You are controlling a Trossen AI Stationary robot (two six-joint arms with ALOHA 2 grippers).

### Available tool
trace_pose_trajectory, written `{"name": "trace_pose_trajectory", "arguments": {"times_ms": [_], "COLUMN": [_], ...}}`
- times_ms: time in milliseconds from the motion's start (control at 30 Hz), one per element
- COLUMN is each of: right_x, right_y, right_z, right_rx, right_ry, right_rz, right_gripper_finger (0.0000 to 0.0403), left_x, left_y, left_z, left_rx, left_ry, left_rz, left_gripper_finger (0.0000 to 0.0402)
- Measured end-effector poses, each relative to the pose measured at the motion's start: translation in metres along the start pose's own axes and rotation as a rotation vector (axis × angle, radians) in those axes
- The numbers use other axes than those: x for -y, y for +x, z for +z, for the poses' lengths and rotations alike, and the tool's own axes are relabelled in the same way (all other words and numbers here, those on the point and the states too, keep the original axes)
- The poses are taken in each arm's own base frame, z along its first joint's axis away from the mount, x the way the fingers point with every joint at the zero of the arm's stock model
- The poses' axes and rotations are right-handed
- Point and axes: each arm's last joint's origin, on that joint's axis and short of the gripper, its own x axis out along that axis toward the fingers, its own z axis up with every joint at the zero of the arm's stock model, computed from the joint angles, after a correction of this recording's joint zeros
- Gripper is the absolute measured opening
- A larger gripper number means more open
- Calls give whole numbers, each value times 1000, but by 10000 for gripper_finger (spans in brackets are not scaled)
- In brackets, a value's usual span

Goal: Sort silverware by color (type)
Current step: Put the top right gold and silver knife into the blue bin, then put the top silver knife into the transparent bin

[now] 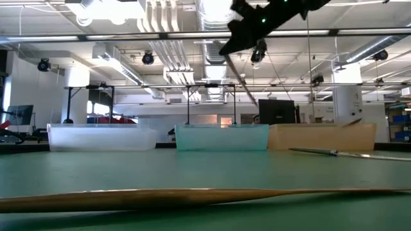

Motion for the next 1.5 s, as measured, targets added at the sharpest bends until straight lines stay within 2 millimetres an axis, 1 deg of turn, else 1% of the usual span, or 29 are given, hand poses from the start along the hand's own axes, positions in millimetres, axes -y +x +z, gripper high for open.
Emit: {"name": "trace_pose_trajectory", "arguments": {"times_ms": [100, 267, 367, 567, 700, 733, 800, 900, 967, 1100, 1167, 1233, 1300, 1367, 1500], "right_x": [1, -3, -4, -6, -3, -2, 1, 5, 10, 22, 23, 22, 16, 3, -39], "right_y": [25, 67, 85, 106, 115, 115, 116, 111, 101, 73, 57, 38, 18, 3, -11], "right_z": [-10, -34, -40, -33, -21, -17, -10, -1, 9, 25, 28, 27, 26, 22, 6], "right_rx": [-58, -178, -243, -412, -436, -429, -414, -394, -392, -456, -546, -670, -789, -886, -994], "right_ry": [-40, -75, -98, -160, -108, -84, -40, 14, 49, 134, 204, 311, 427, 484, 411], "right_rz": [-13, -9, 6, 71, 61, 53, 36, 20, 15, 12, 15, 50, 110, 146, 207], "right_gripper_finger": [67, 67, 67, 67, 67, 74, 106, 155, 174, 181, 179, 175, 171, 167, 159], "left_x": [0, 0, 0, 0, 0, -1, -1, -3, -4, -6, -8, -8, -9, -8, -6], "left_y": [0, 0, 0, 0, -1, -1, -2, -4, -6, -10, -13, -14, -16, -16, -14], "left_z": [0, 0, 0, -1, -1, -1, -1, -2, -3, -5, -6, -6, -7, -7, -7], "left_rx": [-2, -3, -4, -5, -3, -3, 0, 5, 10, 19, 25, 28, 30, 30, 22], "left_ry": [1, -3, -2, -2, -3, -3, -5, -8, -10, -16, -19, -21, -22, -22, 7], "left_rz": [0, 0, 0, 0, 0, 0, 0, -1, -1, -1, -2, -5, -24, -45, -65], "left_gripper_finger": [112, 112, 112, 112, 112, 112, 112, 112, 112, 112, 112, 112, 112, 112, 112]}}
